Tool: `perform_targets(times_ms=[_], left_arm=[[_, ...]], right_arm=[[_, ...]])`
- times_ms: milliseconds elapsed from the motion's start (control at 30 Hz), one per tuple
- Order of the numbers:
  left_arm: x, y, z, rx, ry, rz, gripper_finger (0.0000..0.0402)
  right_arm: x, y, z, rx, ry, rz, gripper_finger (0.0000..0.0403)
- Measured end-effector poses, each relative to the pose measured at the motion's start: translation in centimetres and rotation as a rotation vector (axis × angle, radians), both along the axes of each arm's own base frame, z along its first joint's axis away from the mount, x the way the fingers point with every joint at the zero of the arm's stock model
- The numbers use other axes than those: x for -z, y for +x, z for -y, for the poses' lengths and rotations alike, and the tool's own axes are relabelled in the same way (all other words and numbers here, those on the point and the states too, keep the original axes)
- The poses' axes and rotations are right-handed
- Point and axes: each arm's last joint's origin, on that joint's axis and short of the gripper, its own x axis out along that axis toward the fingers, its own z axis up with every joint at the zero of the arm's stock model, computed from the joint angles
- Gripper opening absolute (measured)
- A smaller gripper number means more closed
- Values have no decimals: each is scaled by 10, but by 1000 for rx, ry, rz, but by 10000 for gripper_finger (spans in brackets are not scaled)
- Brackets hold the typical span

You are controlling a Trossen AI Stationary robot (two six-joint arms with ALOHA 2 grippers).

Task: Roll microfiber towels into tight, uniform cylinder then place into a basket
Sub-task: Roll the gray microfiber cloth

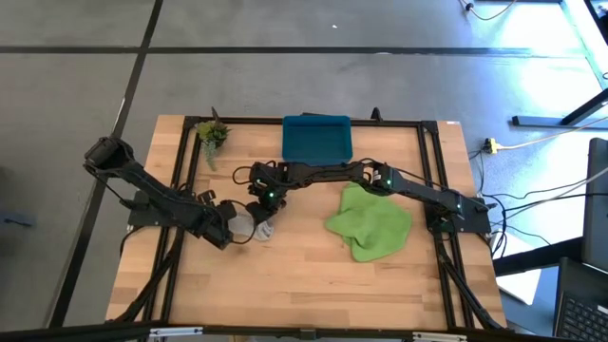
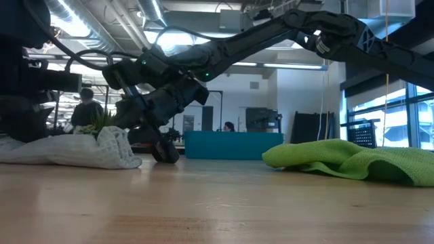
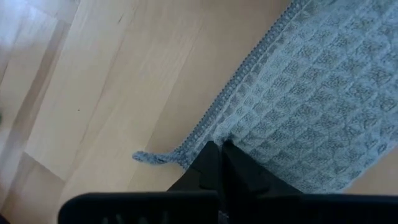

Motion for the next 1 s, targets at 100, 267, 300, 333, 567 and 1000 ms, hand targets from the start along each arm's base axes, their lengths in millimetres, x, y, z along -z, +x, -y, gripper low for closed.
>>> perform_targets(times_ms=[100, 267, 300, 333, 567, 1000], left_arm=[[0, 0, 0, -1, -1, 0, 0], [0, 0, 0, -1, -4, -1, 0], [0, 0, 0, -1, -4, -1, 0], [0, 0, 0, -1, -5, -1, 0], [1, 0, 0, -6, -8, -2, 0], [1, -1, 0, -7, -12, -9, 0]], right_arm=[[0, 0, 0, 5, 9, -3, 70], [0, 0, 0, 9, 13, -7, 110], [0, 0, 1, 14, 15, -9, 118], [0, 0, 4, 21, 19, -11, 125], [-13, -2, 12, 47, -51, 11, 133], [-63, -16, -5, -127, -292, 127, 120]])
